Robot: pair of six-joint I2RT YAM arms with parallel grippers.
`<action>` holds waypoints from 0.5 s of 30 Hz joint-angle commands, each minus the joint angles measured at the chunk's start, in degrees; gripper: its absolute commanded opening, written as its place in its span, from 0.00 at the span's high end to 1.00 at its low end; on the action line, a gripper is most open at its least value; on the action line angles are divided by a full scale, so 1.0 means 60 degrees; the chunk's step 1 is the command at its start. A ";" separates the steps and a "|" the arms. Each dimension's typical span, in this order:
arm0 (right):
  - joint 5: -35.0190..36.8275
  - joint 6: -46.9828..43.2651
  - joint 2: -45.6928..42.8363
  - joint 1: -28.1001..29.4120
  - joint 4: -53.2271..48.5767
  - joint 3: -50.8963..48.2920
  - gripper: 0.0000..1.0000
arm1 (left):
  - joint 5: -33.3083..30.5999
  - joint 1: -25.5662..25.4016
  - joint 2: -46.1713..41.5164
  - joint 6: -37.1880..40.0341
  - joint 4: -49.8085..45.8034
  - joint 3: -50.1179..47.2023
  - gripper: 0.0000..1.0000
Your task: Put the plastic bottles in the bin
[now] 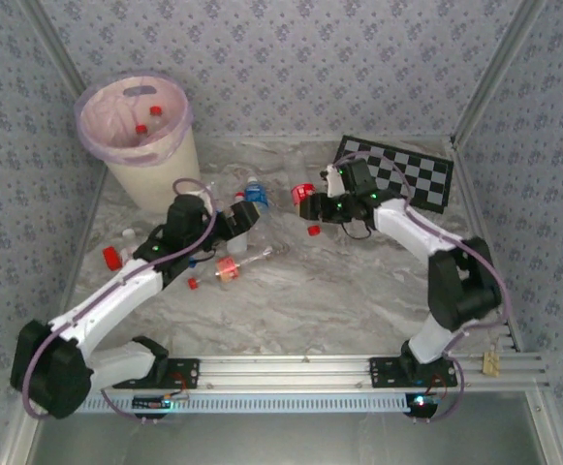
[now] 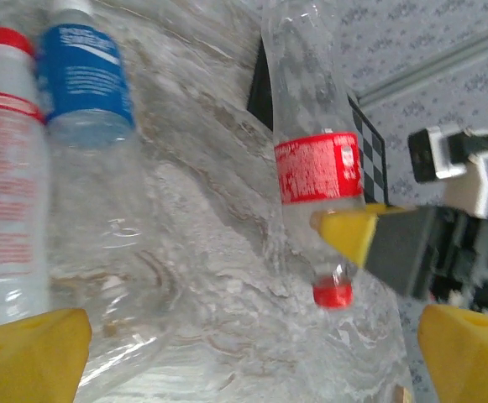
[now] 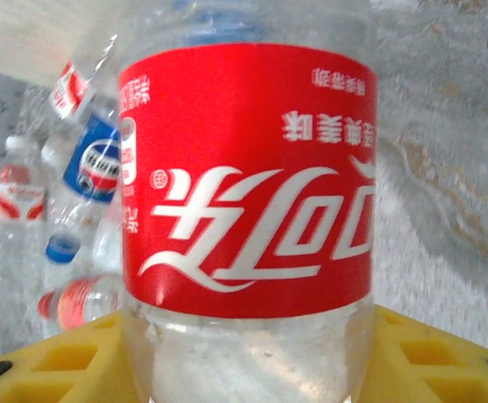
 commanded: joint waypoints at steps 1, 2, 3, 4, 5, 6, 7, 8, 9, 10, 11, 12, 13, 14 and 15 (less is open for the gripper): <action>-0.0467 -0.0478 -0.0954 0.0242 -0.0106 -0.0891 0.48 | -0.0065 -0.0499 0.0612 -0.0199 0.1152 0.0998 0.00; -0.0442 -0.0392 -0.1226 0.0311 -0.0067 -0.1083 0.50 | -0.0018 -0.0580 0.0847 -0.0314 0.1402 0.1057 0.00; -0.0378 -0.0209 -0.1500 0.0399 -0.0014 -0.1287 0.51 | 0.0018 -0.0740 0.1128 -0.0427 0.1634 0.1158 0.00; -0.0362 0.0007 -0.1723 0.0473 0.0097 -0.1462 0.52 | -0.0020 -0.0934 0.1417 -0.0380 0.1598 0.1372 0.00; -0.0360 0.0194 -0.1932 0.0568 0.0224 -0.1622 0.52 | -0.0097 -0.1129 0.1663 -0.0166 0.1308 0.1669 0.00; -0.0323 0.0306 -0.2099 0.0665 0.0323 -0.1738 0.53 | -0.0193 -0.1275 0.1887 0.0038 0.0977 0.1940 0.00; -0.0182 0.0411 -0.2288 0.0763 0.0441 -0.1856 0.53 | -0.0275 -0.1430 0.2109 0.0195 0.0703 0.2213 0.00; -0.0041 0.0512 -0.2449 0.0851 0.0564 -0.1971 0.54 | -0.0256 -0.1529 0.2299 0.0266 0.0583 0.2410 0.00; 0.0036 0.0561 -0.2551 0.0897 0.0657 -0.2055 0.54 | -0.0250 -0.1592 0.2440 0.0290 0.0521 0.2525 0.00; 0.0083 0.0624 -0.2663 0.0943 0.0765 -0.2132 0.55 | -0.0325 -0.1653 0.2580 0.0315 0.0423 0.2595 0.00; 0.0119 0.0669 -0.2748 0.0960 0.0817 -0.2187 0.56 | -0.0501 -0.1696 0.2686 0.0324 0.0274 0.2673 0.00; 0.0135 0.0709 -0.2819 0.0985 0.0868 -0.2236 0.56 | -0.0650 -0.1725 0.2778 0.0319 0.0153 0.2712 0.00; 0.0160 0.0731 -0.2881 0.1005 0.0938 -0.2294 0.56 | -0.0719 -0.1743 0.2868 0.0308 0.0126 0.2741 0.00; 0.0192 0.0754 -0.2925 0.1034 0.0947 -0.2346 0.56 | -0.0724 -0.1767 0.2963 0.0260 0.0203 0.2727 0.00; 0.0208 0.0775 -0.2956 0.1051 0.0980 -0.2385 0.56 | -0.0706 -0.1784 0.3035 0.0200 0.0290 0.2711 0.00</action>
